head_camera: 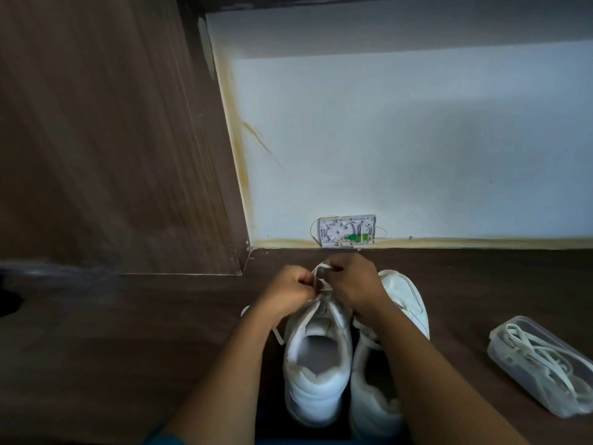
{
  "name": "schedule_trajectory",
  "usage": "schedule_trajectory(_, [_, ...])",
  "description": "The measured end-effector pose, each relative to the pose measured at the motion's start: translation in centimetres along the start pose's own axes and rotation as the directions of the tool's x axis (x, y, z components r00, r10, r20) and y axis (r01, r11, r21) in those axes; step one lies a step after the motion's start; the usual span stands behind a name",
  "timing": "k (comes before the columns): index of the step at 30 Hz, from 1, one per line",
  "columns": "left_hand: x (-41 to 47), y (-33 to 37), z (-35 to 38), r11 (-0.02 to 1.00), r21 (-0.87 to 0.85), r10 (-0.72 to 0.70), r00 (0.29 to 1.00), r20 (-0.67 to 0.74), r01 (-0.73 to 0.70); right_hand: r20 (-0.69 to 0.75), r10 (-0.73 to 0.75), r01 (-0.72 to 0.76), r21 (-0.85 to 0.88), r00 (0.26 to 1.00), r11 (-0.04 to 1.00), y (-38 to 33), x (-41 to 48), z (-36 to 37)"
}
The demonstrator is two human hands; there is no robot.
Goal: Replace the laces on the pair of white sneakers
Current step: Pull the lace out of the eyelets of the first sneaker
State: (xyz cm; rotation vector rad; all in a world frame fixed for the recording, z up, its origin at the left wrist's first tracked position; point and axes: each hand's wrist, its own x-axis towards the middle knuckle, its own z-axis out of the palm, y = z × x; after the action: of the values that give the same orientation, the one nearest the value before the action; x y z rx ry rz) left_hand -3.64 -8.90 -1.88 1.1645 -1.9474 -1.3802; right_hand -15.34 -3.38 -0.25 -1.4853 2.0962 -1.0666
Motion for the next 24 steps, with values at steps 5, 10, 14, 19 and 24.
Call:
schedule_trajectory(5, [0.5,1.0,0.2,0.979,-0.146,0.105,0.965,-0.241,-0.143,-0.145,0.003,-0.001,0.017,0.989,1.0,-0.5,0.2,-0.3])
schedule_trajectory(10, [0.4,2.5,0.1,0.914,-0.306,0.16,0.929,-0.332,-0.267,0.043,-0.097,0.105,-0.24,0.994,0.965,-1.1,-0.2,-1.3])
schedule_trajectory(14, [0.1,2.9,0.1,0.895,-0.351,0.171,0.939,-0.298,-0.274,0.044,-0.161,0.166,-0.172,0.986,0.971,-1.1,-0.6,0.4])
schedule_trajectory(19, [0.1,1.0,-0.8,0.976,-0.193,0.068,0.987,-0.148,-0.096,-0.166,-0.051,0.067,0.09,0.985,0.994,-1.1,0.1,0.1])
schedule_trajectory(24, [0.1,0.1,-0.2,0.983,0.028,0.182,0.982,-0.06,-0.18,-0.244,0.148,-0.039,0.402,0.958,0.915,-0.6,0.5,0.5])
